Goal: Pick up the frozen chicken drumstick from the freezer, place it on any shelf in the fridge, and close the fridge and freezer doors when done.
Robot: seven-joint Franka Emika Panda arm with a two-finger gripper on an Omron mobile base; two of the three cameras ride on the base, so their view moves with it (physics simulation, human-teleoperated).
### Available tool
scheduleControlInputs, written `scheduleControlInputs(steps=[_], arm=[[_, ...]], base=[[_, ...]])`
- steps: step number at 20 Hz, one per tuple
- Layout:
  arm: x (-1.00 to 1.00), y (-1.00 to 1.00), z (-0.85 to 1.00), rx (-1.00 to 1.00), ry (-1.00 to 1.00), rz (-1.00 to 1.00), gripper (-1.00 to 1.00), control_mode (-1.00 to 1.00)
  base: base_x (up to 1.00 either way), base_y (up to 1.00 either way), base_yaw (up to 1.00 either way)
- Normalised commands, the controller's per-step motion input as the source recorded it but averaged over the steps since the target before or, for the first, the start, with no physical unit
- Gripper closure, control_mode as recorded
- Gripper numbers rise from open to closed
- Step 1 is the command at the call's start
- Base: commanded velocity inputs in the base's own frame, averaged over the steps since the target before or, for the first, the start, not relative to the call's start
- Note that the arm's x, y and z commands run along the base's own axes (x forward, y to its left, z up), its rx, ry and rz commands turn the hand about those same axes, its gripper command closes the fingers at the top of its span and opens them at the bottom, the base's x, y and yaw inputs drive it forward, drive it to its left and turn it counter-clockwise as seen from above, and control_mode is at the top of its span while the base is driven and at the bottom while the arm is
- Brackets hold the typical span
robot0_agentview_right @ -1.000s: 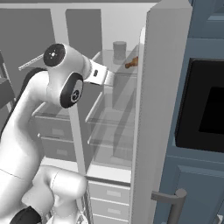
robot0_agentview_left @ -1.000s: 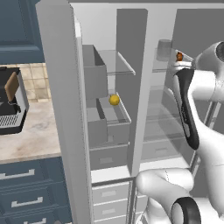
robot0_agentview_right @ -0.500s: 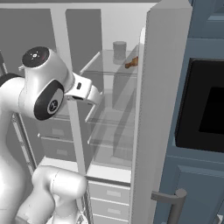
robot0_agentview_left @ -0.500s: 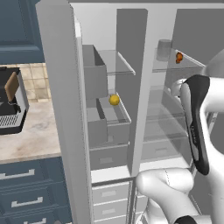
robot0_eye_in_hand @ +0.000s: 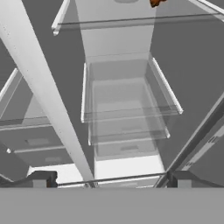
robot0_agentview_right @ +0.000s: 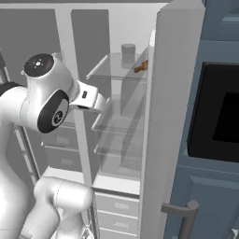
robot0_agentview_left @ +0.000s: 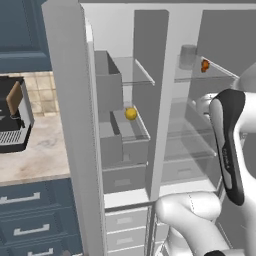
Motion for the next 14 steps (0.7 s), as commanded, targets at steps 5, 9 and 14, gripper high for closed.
scheduleControlInputs(steps=[5,9,14], arm=[[0.0,0.0,0.0,0.0,0.0,0.0,-1.0,1.0],[0.0,0.0,0.0,0.0,0.0,0.0,-1.0,1.0],[0.0,0.0,0.0,0.0,0.0,0.0,-1.0,1.0]], base=[[-0.6,-0.01,0.11],[-0.6,0.0,0.1],[-0.54,-0.19,0.02]])
